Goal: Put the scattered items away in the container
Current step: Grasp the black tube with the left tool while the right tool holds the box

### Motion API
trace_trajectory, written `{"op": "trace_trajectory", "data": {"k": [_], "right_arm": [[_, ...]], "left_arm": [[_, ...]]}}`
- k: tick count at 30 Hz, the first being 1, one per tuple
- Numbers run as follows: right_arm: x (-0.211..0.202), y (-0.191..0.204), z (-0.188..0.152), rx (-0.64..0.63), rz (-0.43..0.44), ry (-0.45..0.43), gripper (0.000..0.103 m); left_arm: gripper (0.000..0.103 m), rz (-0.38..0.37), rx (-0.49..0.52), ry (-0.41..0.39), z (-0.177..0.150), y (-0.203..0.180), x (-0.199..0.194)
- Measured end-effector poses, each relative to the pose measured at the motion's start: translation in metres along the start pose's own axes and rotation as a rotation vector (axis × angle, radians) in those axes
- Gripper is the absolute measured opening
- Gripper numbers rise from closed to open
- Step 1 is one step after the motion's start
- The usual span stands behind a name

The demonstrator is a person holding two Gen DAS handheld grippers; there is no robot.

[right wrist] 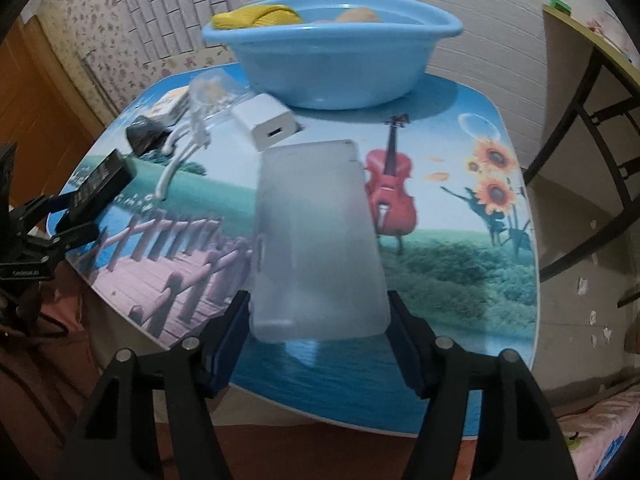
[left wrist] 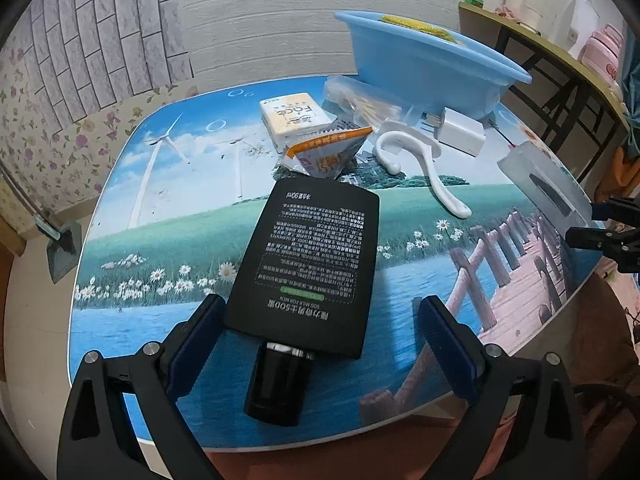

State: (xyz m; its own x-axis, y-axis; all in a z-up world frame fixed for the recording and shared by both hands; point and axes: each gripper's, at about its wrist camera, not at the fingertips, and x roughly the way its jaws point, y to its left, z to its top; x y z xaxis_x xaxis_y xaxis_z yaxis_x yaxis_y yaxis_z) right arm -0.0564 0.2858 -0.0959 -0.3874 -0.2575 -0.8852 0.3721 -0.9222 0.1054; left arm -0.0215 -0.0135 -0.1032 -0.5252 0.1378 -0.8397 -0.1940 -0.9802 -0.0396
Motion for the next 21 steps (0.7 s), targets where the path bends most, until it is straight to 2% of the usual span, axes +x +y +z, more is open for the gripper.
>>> {"op": "trace_trajectory", "data": {"k": [6, 9, 17, 19, 21], "right_arm": [[0.005, 0.002, 0.007, -0.021, 0.02, -0.04, 0.067], [0.008, -0.001, 0.011, -0.01, 0.017, -0.074, 0.068], [0.015, 0.003, 0.012, -0.044, 0.024, -0.13, 0.098], [0.018, 0.004, 0.011, -0.056, 0.008, -0.155, 0.102], [0.021, 0.007, 0.007, -0.066, -0.051, -0.175, 0.103]], "left_arm": [[0.097, 0.011, 0.015, -0.027, 0.004, -0.001, 0.005], [0.103, 0.011, 0.014, -0.038, 0.006, 0.0, 0.008], [0.103, -0.019, 0.058, -0.101, 0.003, 0.003, 0.009], [0.103, -0.018, 0.056, -0.111, 0.002, 0.005, 0.008], [0.103, -0.013, 0.05, -0.12, 0.0, 0.008, 0.007]]}}
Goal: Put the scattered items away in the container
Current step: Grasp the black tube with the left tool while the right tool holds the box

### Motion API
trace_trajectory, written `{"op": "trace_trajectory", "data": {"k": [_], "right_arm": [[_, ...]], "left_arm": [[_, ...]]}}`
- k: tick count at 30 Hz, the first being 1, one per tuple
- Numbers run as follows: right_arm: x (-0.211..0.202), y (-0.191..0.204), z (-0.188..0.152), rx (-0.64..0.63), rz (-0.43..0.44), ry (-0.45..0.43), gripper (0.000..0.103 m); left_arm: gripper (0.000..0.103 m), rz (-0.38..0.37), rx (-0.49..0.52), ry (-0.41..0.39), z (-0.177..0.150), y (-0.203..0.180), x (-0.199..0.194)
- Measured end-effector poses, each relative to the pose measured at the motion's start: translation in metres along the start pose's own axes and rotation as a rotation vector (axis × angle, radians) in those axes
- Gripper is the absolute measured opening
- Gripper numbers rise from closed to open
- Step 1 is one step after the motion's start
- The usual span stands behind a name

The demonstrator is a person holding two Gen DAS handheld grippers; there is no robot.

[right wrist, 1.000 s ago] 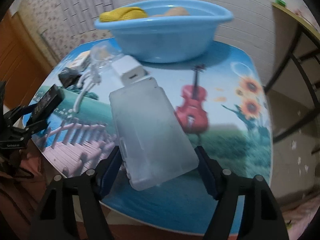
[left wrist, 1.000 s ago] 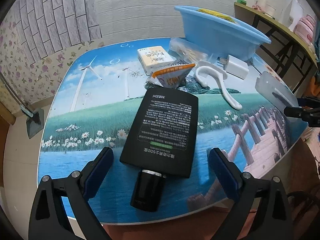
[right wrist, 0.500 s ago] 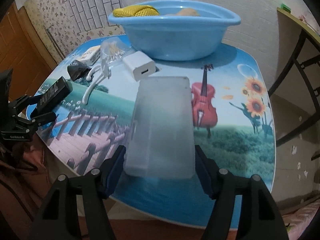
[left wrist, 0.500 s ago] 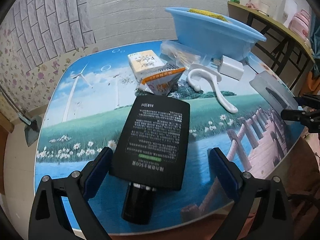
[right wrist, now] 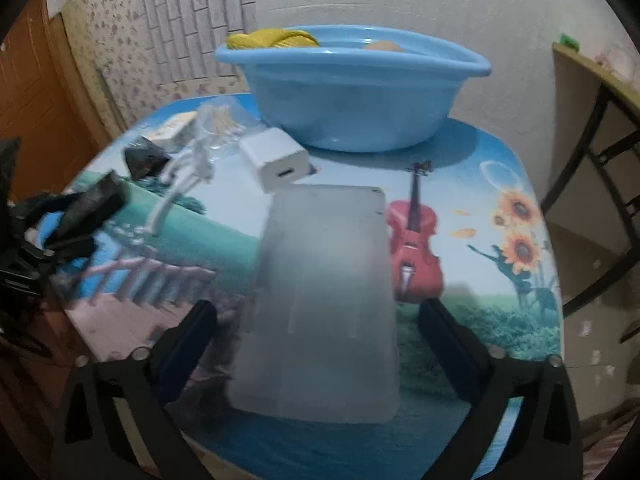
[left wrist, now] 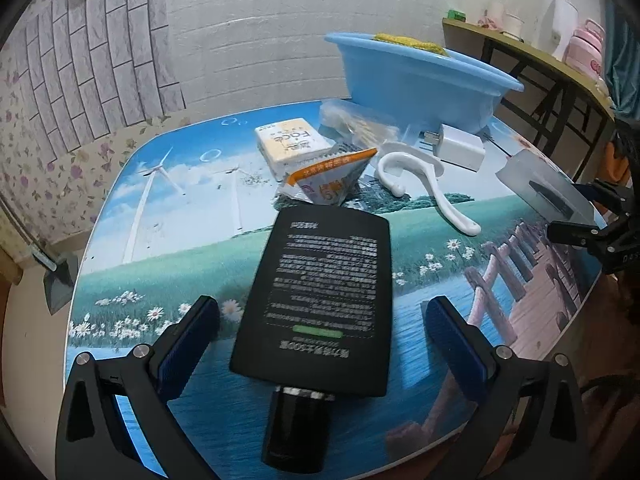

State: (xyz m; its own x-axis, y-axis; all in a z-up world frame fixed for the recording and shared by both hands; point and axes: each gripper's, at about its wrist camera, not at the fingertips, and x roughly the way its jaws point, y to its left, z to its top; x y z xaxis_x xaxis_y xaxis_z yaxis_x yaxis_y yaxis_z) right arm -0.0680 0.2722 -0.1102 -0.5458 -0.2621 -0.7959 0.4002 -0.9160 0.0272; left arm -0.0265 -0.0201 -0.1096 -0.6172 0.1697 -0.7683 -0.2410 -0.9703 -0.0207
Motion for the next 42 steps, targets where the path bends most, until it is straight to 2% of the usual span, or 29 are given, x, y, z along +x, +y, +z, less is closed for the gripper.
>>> {"op": "trace_trajectory", "data": {"k": [6, 13, 14, 16, 17, 24, 26, 34, 42], "right_arm": [[-0.002, -0.003, -0.003, 0.037, -0.021, -0.042, 0.103], [-0.001, -0.006, 0.0, 0.053, -0.048, -0.034, 0.103], [-0.002, -0.006, -0.001, 0.061, -0.054, -0.037, 0.098], [-0.005, -0.007, 0.0, 0.074, -0.044, -0.061, 0.085], [-0.007, -0.008, 0.0, 0.077, -0.033, -0.066, 0.083], [-0.009, -0.005, 0.0, 0.059, -0.01, -0.119, 0.081], [-0.005, -0.004, -0.001, 0.052, 0.006, -0.108, 0.062], [-0.008, -0.007, -0.001, 0.063, 0.033, -0.13, 0.061], [-0.031, -0.003, 0.01, 0.051, 0.058, -0.196, 0.061]], "left_arm": [[0.103, 0.006, -0.003, -0.022, -0.003, 0.001, -0.002], [0.103, 0.013, -0.014, -0.054, -0.007, 0.003, -0.003], [0.102, 0.011, -0.014, -0.057, -0.007, 0.003, -0.003], [0.094, 0.001, -0.009, -0.066, -0.007, 0.003, -0.005], [0.091, -0.003, -0.005, -0.072, -0.007, 0.003, -0.006], [0.067, -0.021, 0.025, -0.108, -0.008, -0.002, -0.008], [0.063, -0.025, 0.02, -0.113, -0.008, -0.001, -0.009], [0.062, -0.006, 0.037, -0.153, -0.005, -0.006, -0.022], [0.062, -0.034, -0.024, -0.191, 0.009, -0.002, -0.036]]}}
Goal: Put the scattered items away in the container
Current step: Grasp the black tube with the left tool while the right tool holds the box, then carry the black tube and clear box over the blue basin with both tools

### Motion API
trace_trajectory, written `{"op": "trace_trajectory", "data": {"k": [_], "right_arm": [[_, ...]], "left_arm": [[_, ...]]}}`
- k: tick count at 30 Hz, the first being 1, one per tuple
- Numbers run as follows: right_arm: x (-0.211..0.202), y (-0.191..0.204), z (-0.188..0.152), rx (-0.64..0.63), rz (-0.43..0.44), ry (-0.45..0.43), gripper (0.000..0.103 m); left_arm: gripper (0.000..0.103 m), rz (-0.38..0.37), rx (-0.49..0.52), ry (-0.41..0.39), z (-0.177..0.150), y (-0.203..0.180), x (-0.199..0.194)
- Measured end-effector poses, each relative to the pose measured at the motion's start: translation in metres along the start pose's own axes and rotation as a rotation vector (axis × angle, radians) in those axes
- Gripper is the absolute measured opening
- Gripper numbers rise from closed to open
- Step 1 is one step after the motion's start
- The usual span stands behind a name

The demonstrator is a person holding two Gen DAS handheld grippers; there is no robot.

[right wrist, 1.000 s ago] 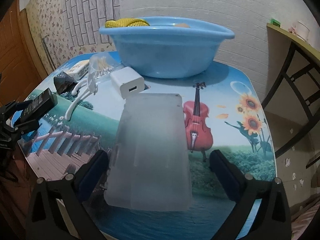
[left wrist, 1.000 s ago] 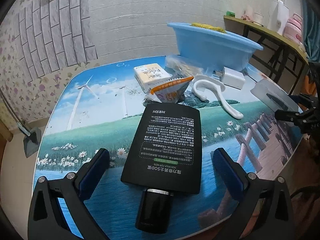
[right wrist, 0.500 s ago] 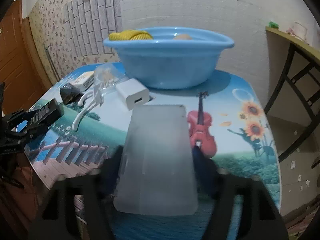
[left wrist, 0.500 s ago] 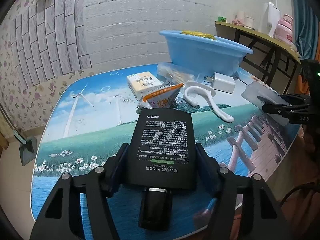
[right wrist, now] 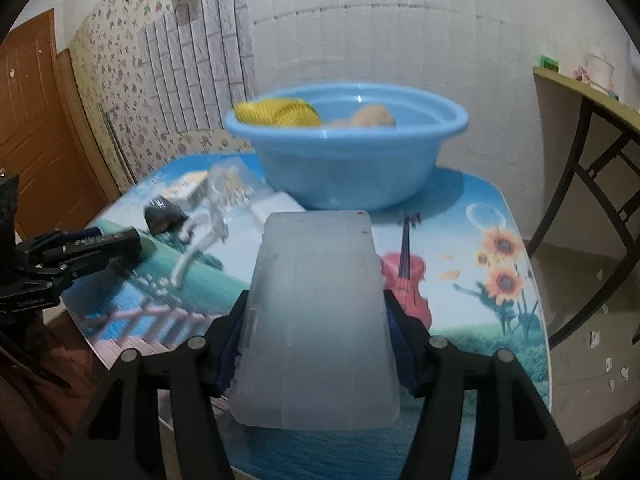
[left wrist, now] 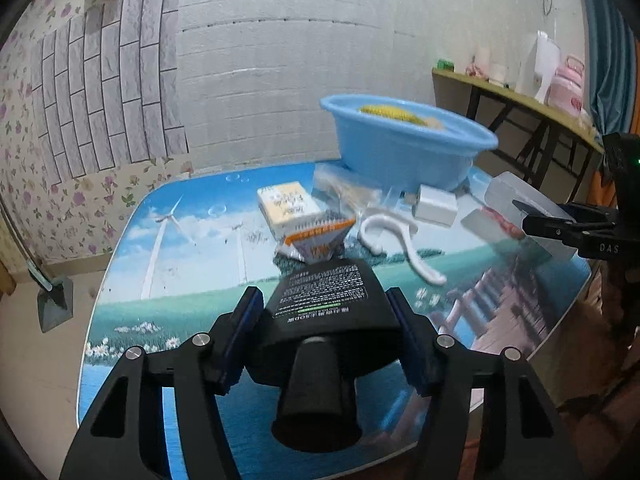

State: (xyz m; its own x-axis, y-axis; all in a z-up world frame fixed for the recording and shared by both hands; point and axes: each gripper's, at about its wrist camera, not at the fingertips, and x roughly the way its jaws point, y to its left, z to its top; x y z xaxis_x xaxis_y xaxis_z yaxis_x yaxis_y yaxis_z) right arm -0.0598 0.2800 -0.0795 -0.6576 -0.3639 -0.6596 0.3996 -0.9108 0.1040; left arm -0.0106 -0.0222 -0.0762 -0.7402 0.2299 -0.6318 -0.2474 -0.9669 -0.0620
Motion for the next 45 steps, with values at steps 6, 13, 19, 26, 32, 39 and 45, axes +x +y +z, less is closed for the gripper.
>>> {"op": "trace_trajectory", "data": {"k": [6, 13, 19, 26, 32, 39, 45], "right_arm": [[-0.014, 0.005, 0.017, -0.005, 0.013, -0.043, 0.061], [-0.009, 0.004, 0.015, 0.011, 0.022, -0.012, 0.061], [-0.007, 0.004, 0.012, 0.015, 0.022, 0.008, 0.061], [-0.004, 0.007, 0.01, 0.009, 0.026, 0.031, 0.061], [-0.004, 0.006, 0.009, 0.013, 0.02, 0.035, 0.061], [-0.01, 0.007, 0.014, 0.005, 0.027, 0.01, 0.061], [-0.021, 0.015, 0.024, -0.005, 0.061, -0.026, 0.061]], "left_arm": [[0.049, -0.009, 0.004, -0.051, 0.019, -0.002, -0.01], [0.024, -0.03, -0.011, 0.008, 0.02, 0.003, 0.003], [0.024, -0.059, -0.032, 0.031, 0.014, 0.004, 0.006], [0.03, -0.064, -0.025, 0.075, 0.01, -0.002, 0.018], [0.02, -0.06, -0.012, 0.102, 0.009, -0.007, 0.025], [0.02, -0.065, -0.027, 0.053, 0.023, -0.006, 0.006], [0.02, -0.07, -0.024, 0.004, 0.047, -0.008, -0.008]]}}
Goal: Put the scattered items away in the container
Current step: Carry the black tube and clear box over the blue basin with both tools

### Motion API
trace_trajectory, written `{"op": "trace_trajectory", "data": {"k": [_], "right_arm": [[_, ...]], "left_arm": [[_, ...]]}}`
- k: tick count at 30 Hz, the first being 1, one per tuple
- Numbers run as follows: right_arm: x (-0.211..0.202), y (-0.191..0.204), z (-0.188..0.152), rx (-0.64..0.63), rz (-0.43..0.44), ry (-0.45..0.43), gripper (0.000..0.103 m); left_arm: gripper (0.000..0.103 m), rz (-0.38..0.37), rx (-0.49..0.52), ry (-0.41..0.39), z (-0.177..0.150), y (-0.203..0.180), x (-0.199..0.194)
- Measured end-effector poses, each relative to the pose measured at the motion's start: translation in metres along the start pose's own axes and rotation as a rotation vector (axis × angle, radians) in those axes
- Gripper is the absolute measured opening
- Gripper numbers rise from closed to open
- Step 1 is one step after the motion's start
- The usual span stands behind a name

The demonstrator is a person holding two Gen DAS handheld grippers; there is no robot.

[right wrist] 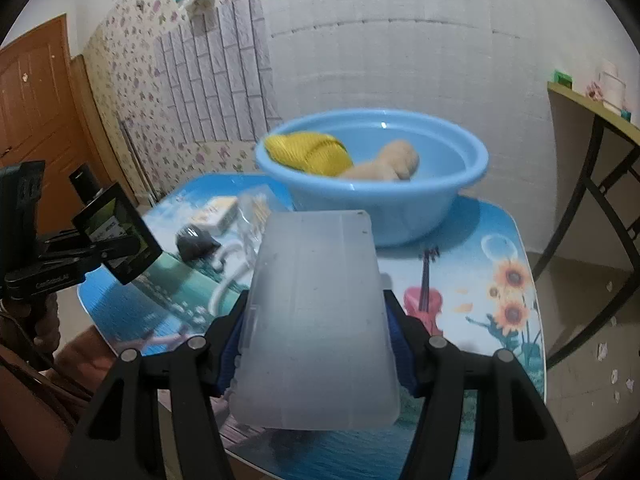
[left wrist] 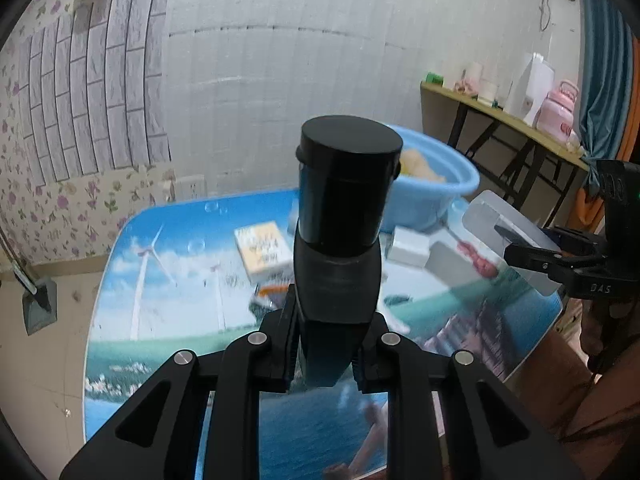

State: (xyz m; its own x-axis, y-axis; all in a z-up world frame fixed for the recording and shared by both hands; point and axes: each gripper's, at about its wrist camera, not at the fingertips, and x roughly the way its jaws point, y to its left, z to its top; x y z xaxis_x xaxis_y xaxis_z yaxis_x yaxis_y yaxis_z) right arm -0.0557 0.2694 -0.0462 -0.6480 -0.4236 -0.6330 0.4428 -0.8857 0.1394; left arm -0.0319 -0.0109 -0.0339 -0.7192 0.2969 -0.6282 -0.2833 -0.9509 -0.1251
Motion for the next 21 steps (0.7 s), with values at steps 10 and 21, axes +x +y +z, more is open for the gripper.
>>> {"op": "trace_trajectory", "data": {"k": [10, 21], "right_arm": [[-0.032, -0.008, 0.044, 0.052, 0.039, -0.132, 0.061], [-0.002, -0.035, 0.062, 0.102, 0.024, -0.089, 0.061]], "left_arm": [[0.02, -0.023, 0.02, -0.061, 0.039, -0.013, -0.002], [0.02, -0.075, 0.057, -0.118, 0.091, -0.027, 0.022]]}}
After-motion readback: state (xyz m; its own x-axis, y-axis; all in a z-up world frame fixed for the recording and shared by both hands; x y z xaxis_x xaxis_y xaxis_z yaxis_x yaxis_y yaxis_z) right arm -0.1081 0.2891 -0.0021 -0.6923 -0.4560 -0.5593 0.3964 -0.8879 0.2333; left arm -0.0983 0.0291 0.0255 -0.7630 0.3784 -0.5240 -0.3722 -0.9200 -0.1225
